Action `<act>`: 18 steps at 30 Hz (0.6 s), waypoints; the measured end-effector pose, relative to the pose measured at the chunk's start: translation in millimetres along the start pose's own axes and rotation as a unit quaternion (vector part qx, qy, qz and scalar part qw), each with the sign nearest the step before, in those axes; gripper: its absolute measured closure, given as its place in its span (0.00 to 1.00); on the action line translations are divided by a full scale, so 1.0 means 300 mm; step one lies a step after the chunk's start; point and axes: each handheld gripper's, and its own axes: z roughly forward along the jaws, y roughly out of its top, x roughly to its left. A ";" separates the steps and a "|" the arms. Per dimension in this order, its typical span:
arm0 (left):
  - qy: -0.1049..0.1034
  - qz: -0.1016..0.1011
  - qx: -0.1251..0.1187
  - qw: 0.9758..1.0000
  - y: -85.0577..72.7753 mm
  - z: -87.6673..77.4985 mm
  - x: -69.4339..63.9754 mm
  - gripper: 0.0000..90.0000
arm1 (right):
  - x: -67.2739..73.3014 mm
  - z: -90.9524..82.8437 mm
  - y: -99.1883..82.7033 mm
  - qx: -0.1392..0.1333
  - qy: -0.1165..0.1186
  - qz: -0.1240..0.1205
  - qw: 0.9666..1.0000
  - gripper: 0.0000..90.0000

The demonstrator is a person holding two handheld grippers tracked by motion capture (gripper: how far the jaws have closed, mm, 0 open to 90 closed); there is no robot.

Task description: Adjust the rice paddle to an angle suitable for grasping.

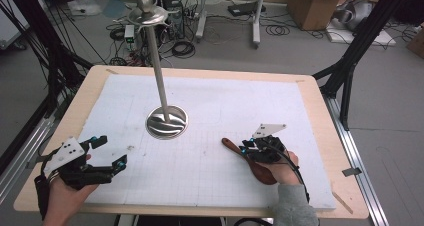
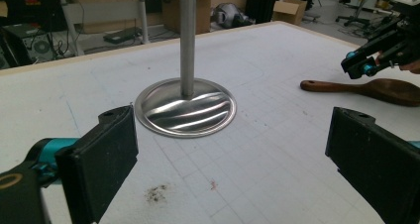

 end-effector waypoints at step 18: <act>0.000 0.002 0.003 1.000 0.001 0.011 -0.002 0.07 | 0.010 -0.041 0.031 0.028 0.008 0.016 0.999 0.11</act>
